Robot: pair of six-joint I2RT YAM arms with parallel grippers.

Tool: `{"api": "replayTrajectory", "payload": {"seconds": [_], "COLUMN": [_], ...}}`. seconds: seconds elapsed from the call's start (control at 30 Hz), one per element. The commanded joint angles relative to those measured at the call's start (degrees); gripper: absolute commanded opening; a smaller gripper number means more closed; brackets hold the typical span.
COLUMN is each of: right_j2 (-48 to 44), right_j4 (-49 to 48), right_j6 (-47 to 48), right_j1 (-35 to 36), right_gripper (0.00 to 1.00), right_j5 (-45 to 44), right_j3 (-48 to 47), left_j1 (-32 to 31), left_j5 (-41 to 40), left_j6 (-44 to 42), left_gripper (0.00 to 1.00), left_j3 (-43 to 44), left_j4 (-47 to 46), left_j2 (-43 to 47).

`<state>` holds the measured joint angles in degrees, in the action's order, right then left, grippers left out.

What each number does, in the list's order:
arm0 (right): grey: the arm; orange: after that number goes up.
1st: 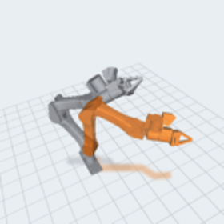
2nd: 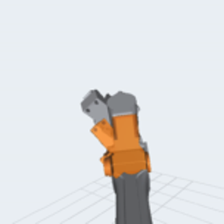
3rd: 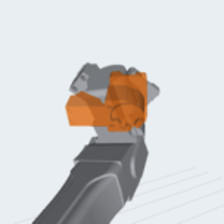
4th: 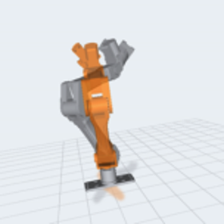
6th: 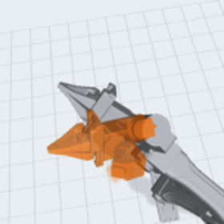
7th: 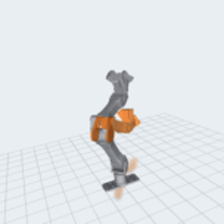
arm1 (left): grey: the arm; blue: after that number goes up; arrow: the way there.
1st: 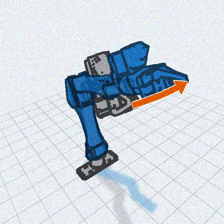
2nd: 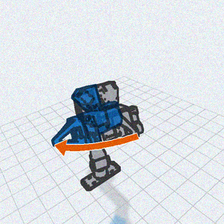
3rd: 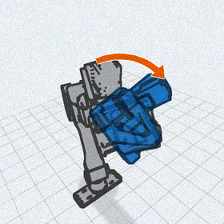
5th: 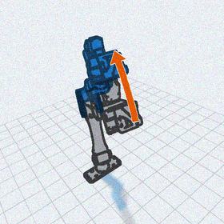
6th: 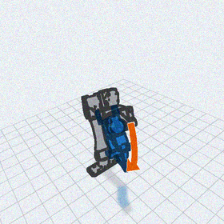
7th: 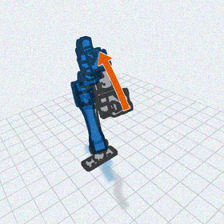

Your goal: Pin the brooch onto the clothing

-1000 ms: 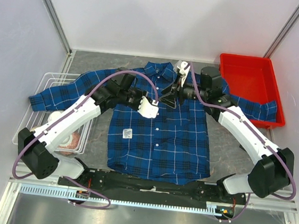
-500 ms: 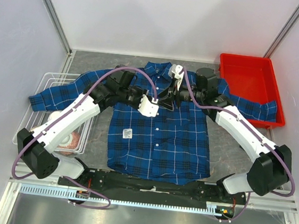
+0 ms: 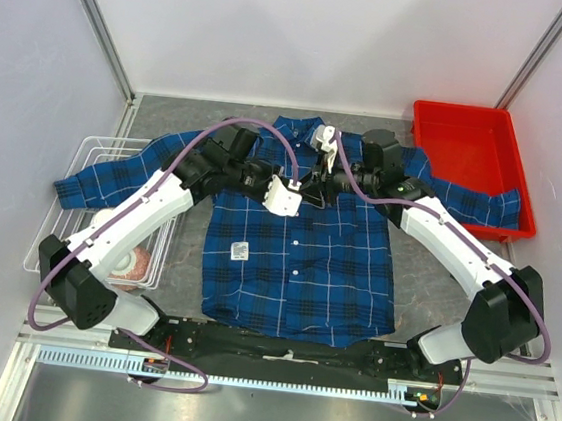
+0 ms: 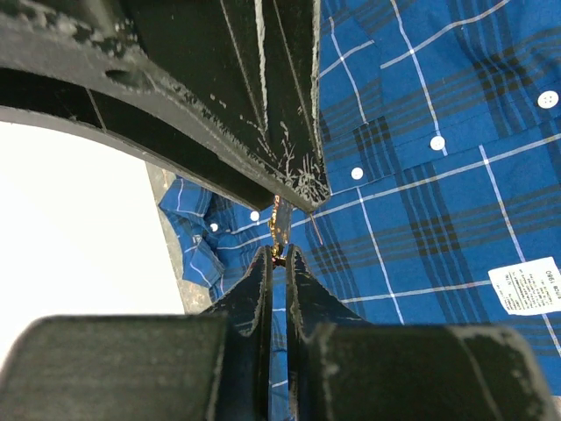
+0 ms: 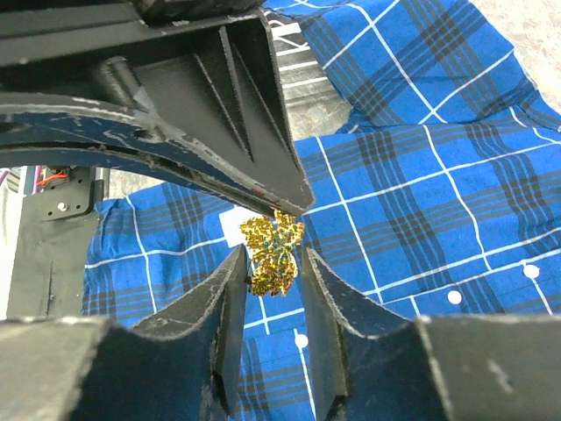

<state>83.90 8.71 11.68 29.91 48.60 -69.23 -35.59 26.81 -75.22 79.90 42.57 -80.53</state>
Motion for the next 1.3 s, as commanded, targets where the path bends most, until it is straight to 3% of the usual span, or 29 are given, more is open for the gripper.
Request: {"api": "replayTrajectory", "payload": {"seconds": [0.0, 0.17, 1.0, 1.1, 1.2, 1.27], "right_j2": [0.3, 0.8, 0.4, 0.1, -0.2, -0.7], "right_j4": [-1.6, -2.3, -7.5, -8.0, -8.2, -8.1], "right_j6": [1.2, 0.3, -5.2, -5.7, -5.4, -4.8], "right_j1": [0.5, 0.5, 1.5, 1.6, 1.6, 1.6], "right_gripper": [0.36, 0.32, 0.37, 0.24, 0.03, 0.0], "right_j5": [-0.9, -0.5, -0.8, -0.8, -1.0, -1.8], "right_j3": [-1.4, -2.1, -1.0, -0.7, -0.2, 0.0], "left_j1": [-0.2, -0.2, -0.2, -0.2, -0.1, 0.1], "left_j5": [3.2, 3.6, 7.2, 7.2, 7.2, 7.6], "left_j6": [1.7, 1.7, 2.4, 2.8, 3.8, 5.7], "left_gripper": [0.07, 0.07, 0.07, 0.08, 0.11, 0.17], "left_j3": [3.1, 3.6, 5.3, 5.2, 5.4, 6.1], "left_j4": [1.3, 2.1, 7.0, 7.2, 7.3, 7.0], "left_j2": [-0.9, -1.4, -2.4, -2.4, -2.5, -2.8]}}
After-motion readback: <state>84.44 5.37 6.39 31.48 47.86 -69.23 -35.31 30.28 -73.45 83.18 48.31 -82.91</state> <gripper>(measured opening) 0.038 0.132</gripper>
